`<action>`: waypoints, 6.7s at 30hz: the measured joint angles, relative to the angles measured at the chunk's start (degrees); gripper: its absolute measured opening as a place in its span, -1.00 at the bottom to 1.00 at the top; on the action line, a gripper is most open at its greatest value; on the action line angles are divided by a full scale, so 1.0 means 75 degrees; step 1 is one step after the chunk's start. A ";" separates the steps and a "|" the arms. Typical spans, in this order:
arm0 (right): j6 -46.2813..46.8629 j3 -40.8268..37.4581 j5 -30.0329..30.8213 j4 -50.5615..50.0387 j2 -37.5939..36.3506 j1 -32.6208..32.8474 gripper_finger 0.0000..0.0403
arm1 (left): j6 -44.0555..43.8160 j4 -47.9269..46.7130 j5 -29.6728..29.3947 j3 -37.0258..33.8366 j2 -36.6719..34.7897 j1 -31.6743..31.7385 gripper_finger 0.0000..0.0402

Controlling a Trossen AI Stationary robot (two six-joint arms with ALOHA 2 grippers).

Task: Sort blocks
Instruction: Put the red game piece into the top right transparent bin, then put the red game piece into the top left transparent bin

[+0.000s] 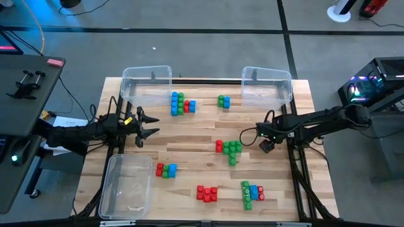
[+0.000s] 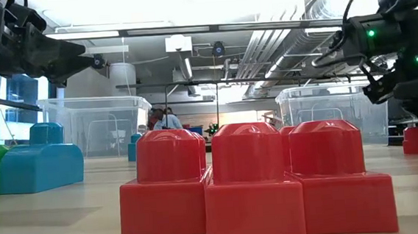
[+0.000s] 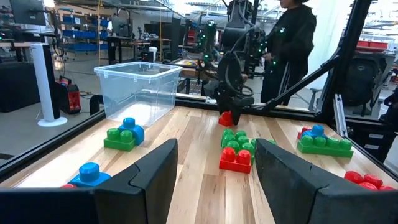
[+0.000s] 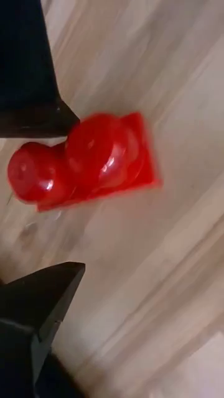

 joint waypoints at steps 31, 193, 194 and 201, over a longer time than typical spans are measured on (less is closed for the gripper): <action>-0.0709 0.5781 0.4043 -0.1516 -0.0182 -0.2112 -0.99 | 0.0000 -0.0002 0.0000 -0.0002 0.0000 0.0000 -0.01; -0.0888 0.7322 0.3282 -0.2432 0.0010 0.2008 0.04 | -0.7289 -0.3848 -0.1504 0.8464 1.3359 -0.1547 0.36; -0.0897 0.7322 0.3280 -0.2433 0.0012 0.2008 0.04 | -0.7398 -0.3845 -0.1620 0.8469 1.3425 -0.1547 0.36; -0.1017 0.7322 0.3283 -0.2430 0.0012 0.2008 0.04 | -0.7683 -0.3648 -0.1466 0.8471 1.4168 -0.1542 0.35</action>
